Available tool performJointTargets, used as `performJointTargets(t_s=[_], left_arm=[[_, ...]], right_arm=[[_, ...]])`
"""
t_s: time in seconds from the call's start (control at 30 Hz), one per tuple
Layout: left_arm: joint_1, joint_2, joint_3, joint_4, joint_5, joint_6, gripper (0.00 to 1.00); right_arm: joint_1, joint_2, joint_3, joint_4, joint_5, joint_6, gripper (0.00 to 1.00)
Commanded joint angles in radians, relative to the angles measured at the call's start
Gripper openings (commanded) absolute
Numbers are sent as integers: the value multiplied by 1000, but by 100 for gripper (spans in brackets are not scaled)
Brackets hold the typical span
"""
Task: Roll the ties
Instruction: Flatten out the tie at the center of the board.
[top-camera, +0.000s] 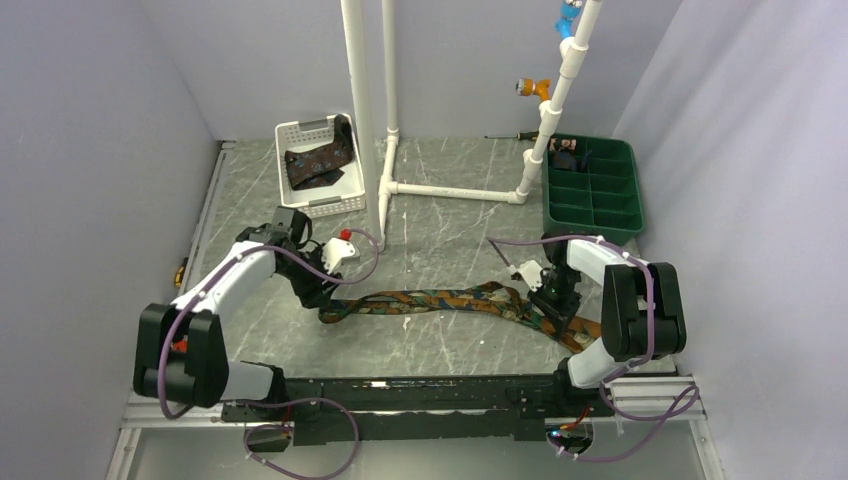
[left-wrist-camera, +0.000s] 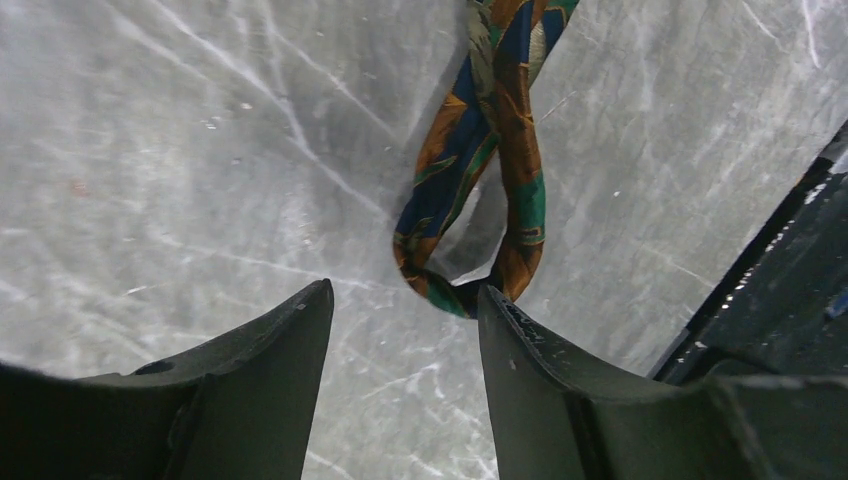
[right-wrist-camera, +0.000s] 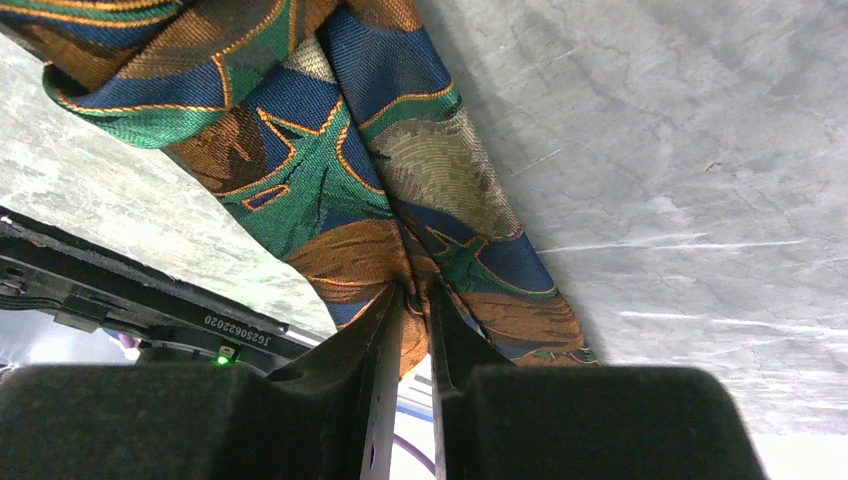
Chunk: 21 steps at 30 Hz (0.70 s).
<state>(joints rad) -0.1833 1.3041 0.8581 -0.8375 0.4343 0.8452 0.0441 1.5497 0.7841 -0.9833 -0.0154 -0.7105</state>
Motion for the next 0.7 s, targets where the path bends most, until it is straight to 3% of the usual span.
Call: performJointTargets(t_s=[0.0, 0.13, 0.2, 0.23, 0.33, 0.53, 0.67], left_arm=[[-33, 69, 5, 29, 32, -65, 60], [-79, 167, -7, 93, -31, -115, 57], [-108, 197, -27, 128, -78, -134, 50], [-119, 205, -38, 139, -103, -133, 43], [-132, 197, -20, 116, -140, -140, 2], [-99, -21, 53, 142, -190, -148, 0], [-88, -236, -16, 233, -166, -59, 0]], right_arm=[[-7, -8, 9, 34, 29, -30, 17], [-11, -8, 5, 34, 39, -37, 16], [-21, -12, 3, 33, 43, -47, 16], [-31, -13, 1, 33, 46, -50, 16], [-54, -14, -2, 31, 49, -69, 15], [-96, 9, 17, 21, 40, -90, 11], [-96, 22, 45, 8, 38, -95, 5]])
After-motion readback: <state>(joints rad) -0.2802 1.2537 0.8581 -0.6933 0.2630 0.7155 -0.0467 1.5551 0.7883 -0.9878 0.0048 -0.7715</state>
